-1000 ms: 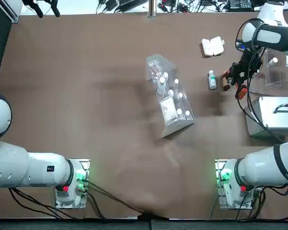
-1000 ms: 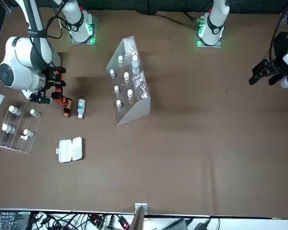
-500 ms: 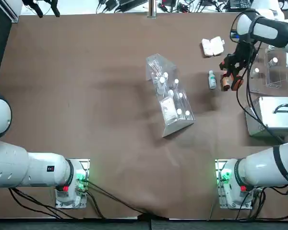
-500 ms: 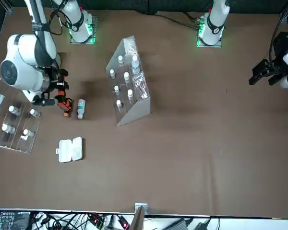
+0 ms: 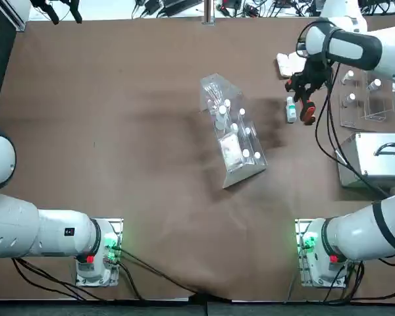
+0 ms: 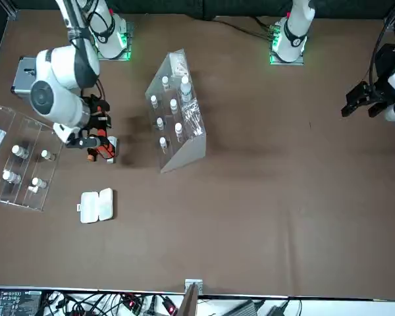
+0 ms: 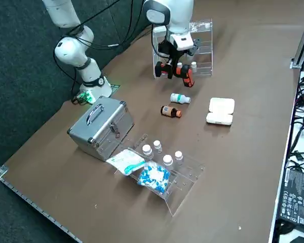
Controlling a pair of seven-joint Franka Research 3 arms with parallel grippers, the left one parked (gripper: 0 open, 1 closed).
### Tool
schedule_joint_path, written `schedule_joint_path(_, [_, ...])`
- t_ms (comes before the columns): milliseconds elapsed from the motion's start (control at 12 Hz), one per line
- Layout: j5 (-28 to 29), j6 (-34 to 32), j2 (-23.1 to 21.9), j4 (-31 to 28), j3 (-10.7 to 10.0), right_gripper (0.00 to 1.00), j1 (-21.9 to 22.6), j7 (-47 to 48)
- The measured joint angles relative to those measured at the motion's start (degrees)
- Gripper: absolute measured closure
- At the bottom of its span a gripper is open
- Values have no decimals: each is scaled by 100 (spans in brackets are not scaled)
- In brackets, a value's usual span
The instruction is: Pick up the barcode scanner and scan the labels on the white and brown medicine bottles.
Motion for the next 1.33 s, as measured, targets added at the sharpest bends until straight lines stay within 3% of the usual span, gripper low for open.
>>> schedule_joint_path(583, [5,1100,636,-2,9,56,758,1100])
schedule_joint_path(833, [5,1491,938,-1,7,56,856,1373])
schedule_joint_path(1333, [5,1690,1109,0,7,56,992,1647])
